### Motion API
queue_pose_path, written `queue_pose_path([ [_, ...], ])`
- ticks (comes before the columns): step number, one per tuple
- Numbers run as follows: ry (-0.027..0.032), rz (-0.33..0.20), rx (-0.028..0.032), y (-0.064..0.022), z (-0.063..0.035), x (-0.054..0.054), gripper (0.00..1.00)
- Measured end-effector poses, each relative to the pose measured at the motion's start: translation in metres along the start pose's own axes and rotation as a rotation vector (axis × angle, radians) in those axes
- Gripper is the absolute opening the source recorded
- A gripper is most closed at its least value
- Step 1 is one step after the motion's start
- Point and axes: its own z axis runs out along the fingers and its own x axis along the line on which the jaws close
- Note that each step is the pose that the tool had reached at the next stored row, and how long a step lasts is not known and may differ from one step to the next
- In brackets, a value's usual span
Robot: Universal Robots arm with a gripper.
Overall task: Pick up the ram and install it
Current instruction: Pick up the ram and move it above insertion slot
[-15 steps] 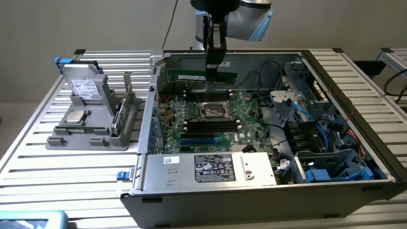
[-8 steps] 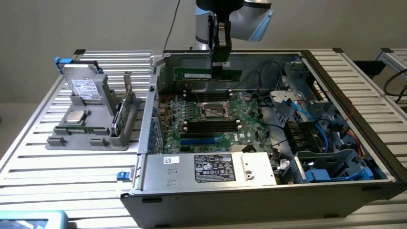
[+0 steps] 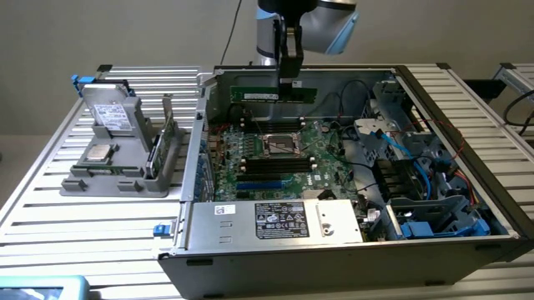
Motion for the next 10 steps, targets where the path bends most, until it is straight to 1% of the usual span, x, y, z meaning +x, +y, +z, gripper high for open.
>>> queue_pose_path([
  [10, -0.0010, -0.024, 0.0014, -0.0011, 0.0010, -0.014, 0.13],
])
